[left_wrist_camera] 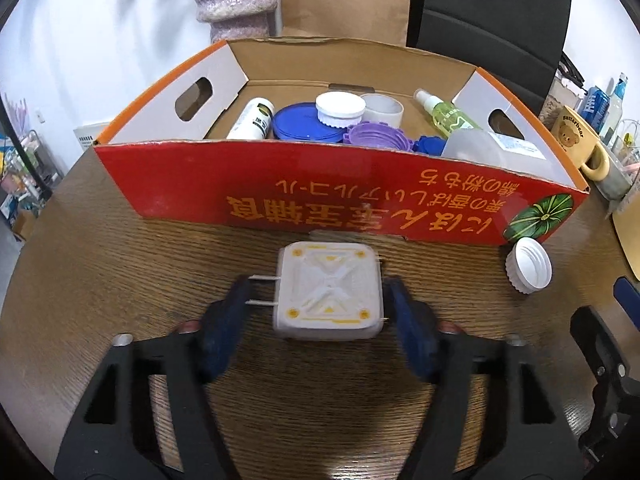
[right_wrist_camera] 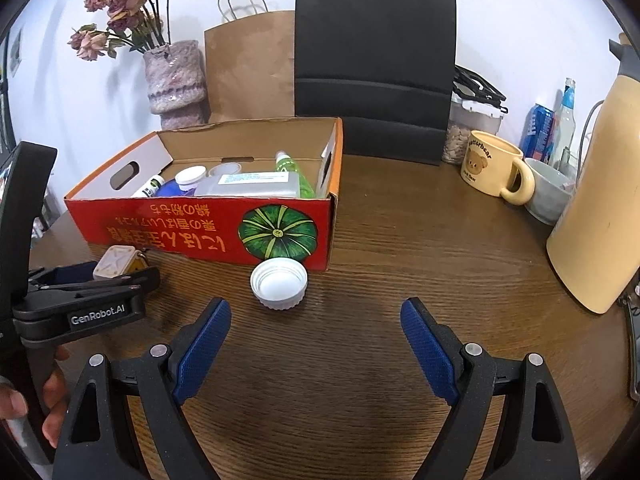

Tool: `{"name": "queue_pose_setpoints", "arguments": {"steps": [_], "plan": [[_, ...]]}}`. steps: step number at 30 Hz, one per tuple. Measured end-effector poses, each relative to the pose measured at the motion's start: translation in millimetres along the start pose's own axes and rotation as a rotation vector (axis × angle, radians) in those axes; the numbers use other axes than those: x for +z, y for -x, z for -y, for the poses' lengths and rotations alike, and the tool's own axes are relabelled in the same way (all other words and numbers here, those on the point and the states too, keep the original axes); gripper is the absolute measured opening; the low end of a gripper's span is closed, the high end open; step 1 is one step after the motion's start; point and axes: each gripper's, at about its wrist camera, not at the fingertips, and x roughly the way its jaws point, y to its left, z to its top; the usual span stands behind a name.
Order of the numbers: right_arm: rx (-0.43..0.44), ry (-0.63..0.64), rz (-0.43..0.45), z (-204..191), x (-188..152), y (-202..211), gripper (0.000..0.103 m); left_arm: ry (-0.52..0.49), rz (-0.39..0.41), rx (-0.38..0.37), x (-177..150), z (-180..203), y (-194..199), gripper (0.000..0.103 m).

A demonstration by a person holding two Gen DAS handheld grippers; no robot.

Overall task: Organize rigid objects
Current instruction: 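Grasp the white plug adapter with the left gripper while the right gripper grasps the white cap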

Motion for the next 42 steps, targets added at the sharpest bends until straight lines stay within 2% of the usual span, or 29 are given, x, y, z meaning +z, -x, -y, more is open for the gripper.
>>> {"name": "queue_pose_setpoints", "arguments": {"steps": [22, 42], "plan": [[0.000, 0.008, -0.026, -2.6, 1.3, -6.2, 0.091, -0.070, 0.101, -0.054, -1.2, -5.5, 36.3, 0.061], [-0.037, -0.002, -0.178, -24.7, 17.8, -58.8, 0.091, -0.052, 0.154, -0.064, 10.7, -46.0, 48.7, 0.061]]}}
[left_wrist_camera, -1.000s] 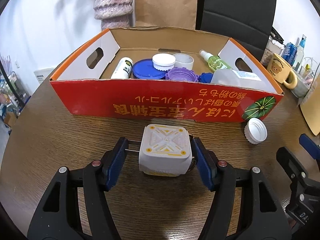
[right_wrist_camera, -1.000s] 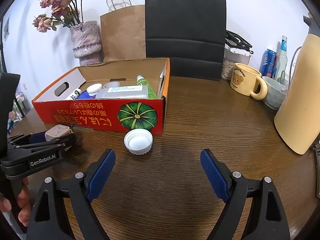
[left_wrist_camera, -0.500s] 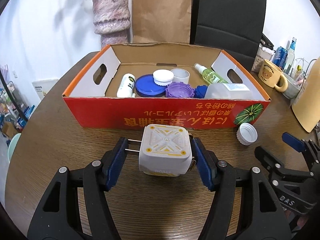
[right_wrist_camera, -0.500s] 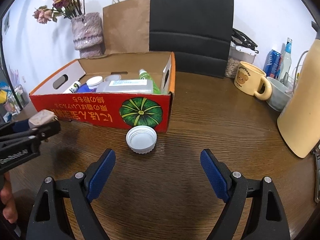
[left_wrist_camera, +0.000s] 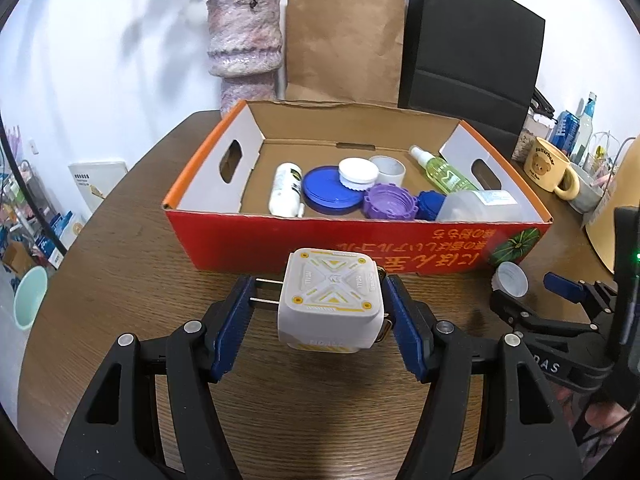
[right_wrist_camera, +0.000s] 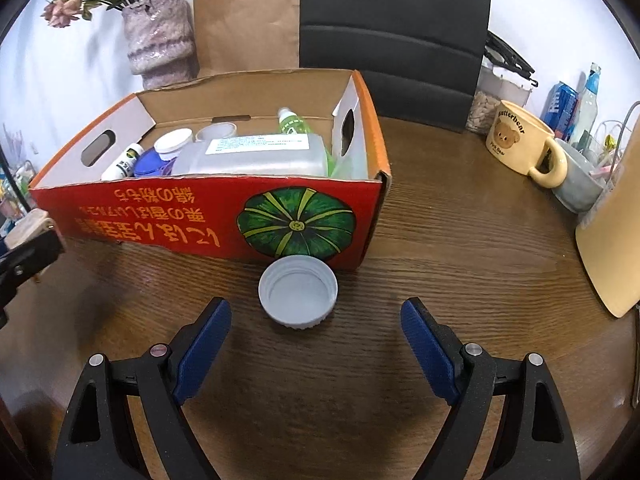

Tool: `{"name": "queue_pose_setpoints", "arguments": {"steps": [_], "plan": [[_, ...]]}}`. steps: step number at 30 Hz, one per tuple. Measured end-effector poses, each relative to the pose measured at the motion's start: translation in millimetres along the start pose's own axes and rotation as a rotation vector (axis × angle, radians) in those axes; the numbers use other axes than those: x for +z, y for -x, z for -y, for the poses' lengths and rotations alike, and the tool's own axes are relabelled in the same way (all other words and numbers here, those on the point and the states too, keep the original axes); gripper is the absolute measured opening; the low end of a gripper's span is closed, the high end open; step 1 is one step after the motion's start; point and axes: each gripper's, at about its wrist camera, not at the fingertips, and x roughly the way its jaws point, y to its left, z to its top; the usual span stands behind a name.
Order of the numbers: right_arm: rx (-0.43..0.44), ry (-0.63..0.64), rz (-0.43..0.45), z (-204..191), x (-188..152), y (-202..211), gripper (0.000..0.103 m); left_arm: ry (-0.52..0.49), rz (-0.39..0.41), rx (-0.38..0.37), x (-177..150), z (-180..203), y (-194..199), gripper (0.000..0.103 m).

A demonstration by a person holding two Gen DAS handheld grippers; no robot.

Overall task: Organize rigid objects
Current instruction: 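Grasp the white plug adapter with the left gripper while the right gripper grasps the white cap, then carry the plug adapter and white cap over the box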

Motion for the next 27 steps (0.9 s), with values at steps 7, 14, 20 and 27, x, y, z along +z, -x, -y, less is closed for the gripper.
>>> {"name": "queue_pose_setpoints", "arguments": {"steps": [7, 14, 20, 27], "plan": [[-0.004, -0.023, -0.024, -3.3, 5.2, -8.5, 0.091, -0.001, 0.009, 0.004, 2.8, -14.5, 0.4, 0.061], [0.002, -0.018, -0.033, -8.2, 8.1, -11.7, 0.089, 0.002, 0.010, 0.012, 5.0, -24.8, -0.9, 0.061], [0.015, -0.010, -0.010, -11.9, 5.5, -5.6, 0.045, -0.001, 0.016, 0.011, 5.3, -29.7, 0.7, 0.061], [0.029, 0.024, 0.093, -23.1, 3.7, 20.9, 0.045, 0.002, 0.025, 0.013, 6.4, -30.3, 2.8, 0.061]]}}
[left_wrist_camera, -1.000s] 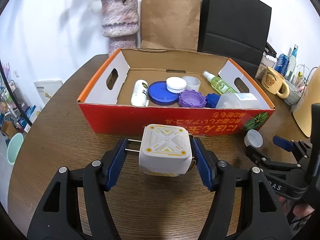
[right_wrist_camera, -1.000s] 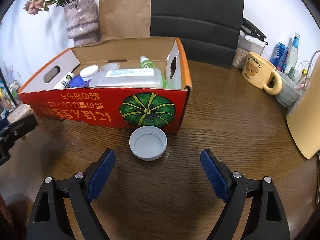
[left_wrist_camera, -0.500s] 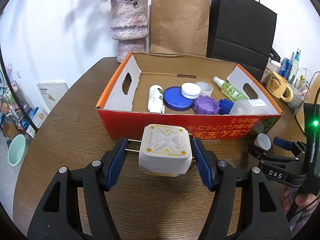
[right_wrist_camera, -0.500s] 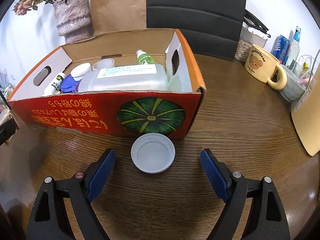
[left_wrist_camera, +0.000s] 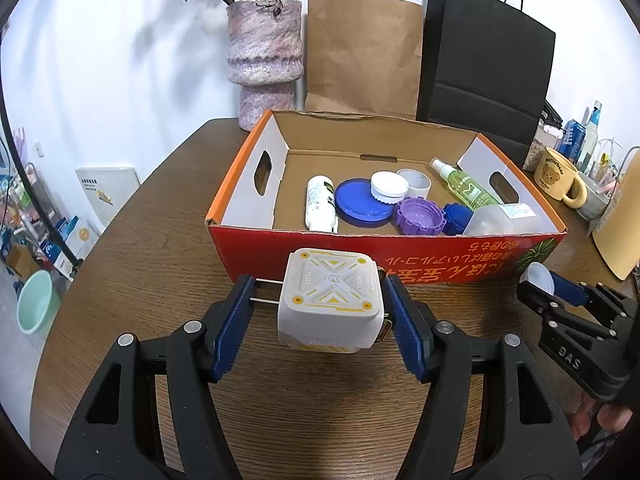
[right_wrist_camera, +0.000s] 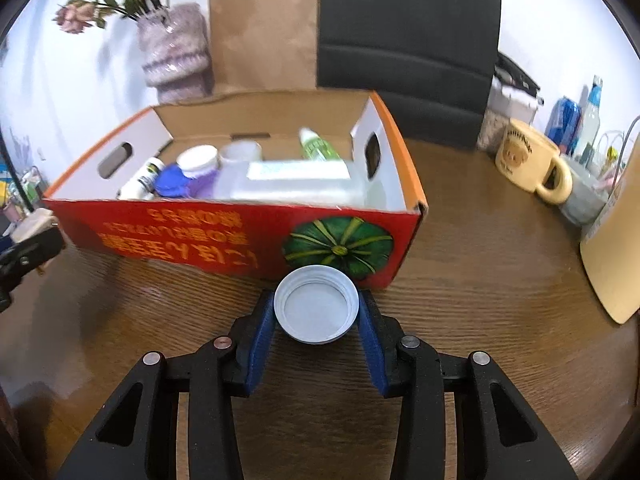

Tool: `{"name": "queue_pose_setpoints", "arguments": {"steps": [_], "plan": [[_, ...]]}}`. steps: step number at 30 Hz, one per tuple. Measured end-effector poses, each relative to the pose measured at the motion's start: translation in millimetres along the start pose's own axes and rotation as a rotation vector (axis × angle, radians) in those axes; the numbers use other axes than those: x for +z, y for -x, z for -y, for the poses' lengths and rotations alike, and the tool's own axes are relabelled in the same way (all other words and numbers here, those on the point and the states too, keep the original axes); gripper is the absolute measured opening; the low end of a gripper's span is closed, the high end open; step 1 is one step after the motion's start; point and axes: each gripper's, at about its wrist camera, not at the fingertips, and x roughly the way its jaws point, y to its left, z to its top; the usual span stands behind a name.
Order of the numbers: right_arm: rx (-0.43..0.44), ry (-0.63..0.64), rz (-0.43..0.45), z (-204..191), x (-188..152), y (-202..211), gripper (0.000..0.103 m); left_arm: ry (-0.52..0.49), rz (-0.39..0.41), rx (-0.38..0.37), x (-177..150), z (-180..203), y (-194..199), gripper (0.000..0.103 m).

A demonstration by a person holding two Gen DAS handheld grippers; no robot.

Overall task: Organize rigid objects
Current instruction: 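Carry the plug adapter and white cap over the box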

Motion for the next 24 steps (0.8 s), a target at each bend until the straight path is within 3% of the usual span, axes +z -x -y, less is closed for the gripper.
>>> {"name": "queue_pose_setpoints", "arguments": {"steps": [17, 24], "plan": [[0.092, 0.038, 0.211, -37.1, 24.5, 50.0, 0.045, 0.010, 0.069, 0.031, 20.6, 2.7, 8.5, 0.061], [0.100, 0.041, 0.237, -41.7, 36.2, 48.4, 0.045, 0.016, 0.103, 0.024, 37.9, 9.7, 7.3, 0.061]]}}
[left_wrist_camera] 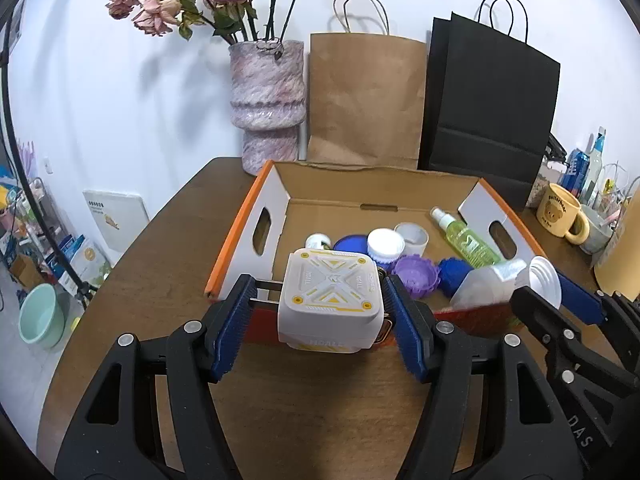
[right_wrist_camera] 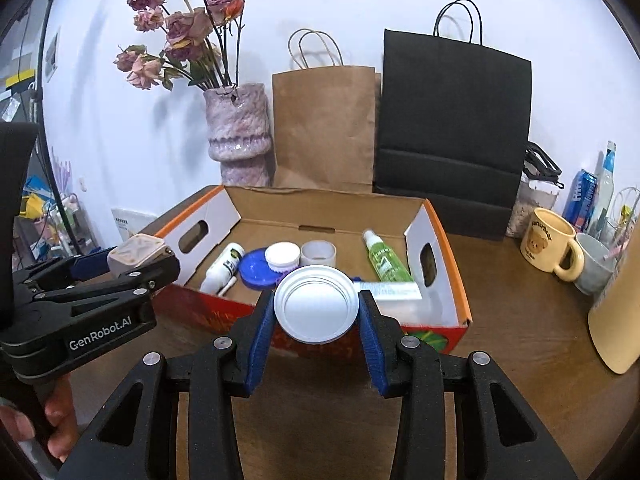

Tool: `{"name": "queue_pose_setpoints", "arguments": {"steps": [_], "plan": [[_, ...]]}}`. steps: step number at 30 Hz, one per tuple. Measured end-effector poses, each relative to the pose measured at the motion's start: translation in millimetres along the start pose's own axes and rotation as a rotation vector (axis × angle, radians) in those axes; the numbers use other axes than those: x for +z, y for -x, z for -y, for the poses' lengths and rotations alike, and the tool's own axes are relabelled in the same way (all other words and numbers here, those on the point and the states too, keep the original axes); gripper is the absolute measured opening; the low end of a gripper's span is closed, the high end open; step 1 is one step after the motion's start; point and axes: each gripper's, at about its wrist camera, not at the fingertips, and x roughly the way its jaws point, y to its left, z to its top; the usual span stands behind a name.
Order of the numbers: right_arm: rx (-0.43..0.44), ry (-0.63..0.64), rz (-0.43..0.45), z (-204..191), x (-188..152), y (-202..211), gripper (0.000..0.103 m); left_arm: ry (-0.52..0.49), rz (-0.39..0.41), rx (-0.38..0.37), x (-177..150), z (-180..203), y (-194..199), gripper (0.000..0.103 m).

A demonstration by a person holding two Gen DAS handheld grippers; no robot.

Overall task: Organize rigid objects
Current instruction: 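Carry the plug adapter and white cap over the box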

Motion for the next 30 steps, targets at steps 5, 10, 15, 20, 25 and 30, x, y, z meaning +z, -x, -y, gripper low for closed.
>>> {"name": "queue_pose_setpoints", "arguments": {"steps": [5, 10, 15, 20, 25, 30], "plan": [[-0.004, -0.010, 0.015, 3.6, 10.5, -7.2, 0.045, 0.013, 0.008, 0.002, 9.9, 1.7, -7.0, 0.061], [-0.003, -0.013, 0.022, 5.8, 20.4, -17.9, 0.045, 0.018, 0.016, 0.007, 18.2, 2.6, -15.3, 0.061], [-0.004, -0.011, 0.028, 8.1, 29.2, -30.5, 0.045, 0.025, 0.016, 0.015, 26.5, 2.5, -26.7, 0.061], [-0.005, -0.008, 0.027, 11.3, 36.4, -42.9, 0.045, 0.027, 0.018, 0.023, 35.5, 3.2, -39.2, 0.061], [-0.006, -0.001, 0.021, 15.1, 43.8, -57.6, 0.045, 0.018, 0.018, 0.032, 43.2, 5.9, -53.2, 0.061], [-0.007, 0.015, 0.011, 16.9, 49.0, -75.0, 0.045, 0.004, 0.011, 0.037, 48.9, 10.2, -67.8, 0.061]]}}
